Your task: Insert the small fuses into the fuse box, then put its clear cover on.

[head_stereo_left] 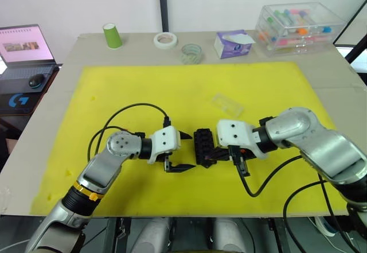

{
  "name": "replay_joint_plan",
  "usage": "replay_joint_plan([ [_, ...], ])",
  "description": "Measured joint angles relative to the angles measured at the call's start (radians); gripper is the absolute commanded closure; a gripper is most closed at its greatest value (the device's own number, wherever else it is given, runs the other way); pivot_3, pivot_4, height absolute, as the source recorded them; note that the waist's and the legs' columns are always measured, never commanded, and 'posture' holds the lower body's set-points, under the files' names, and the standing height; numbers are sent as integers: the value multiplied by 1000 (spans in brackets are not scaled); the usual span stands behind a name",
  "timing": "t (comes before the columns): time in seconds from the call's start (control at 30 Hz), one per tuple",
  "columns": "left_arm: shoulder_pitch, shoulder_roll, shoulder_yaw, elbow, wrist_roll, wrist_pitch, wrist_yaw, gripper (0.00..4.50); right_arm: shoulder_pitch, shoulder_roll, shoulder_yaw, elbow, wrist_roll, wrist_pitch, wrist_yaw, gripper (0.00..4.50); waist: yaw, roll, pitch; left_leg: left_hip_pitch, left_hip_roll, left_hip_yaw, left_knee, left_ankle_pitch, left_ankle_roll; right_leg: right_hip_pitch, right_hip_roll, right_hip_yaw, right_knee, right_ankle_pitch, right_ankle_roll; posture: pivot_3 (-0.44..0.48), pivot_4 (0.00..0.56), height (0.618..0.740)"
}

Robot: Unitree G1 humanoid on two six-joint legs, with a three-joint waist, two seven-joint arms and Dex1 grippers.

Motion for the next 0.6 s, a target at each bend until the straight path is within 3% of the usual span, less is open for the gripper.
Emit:
replay_joint_plan([
  [0.6, 13, 2, -7, 0, 0, -3, 2, 26, 11, -6, 30, 13, -32, -35, -15, 4500, 0, 0, 0, 0, 0, 0, 0, 0, 0, 0, 0, 0, 0, 0, 0, 0, 150, 740],
])
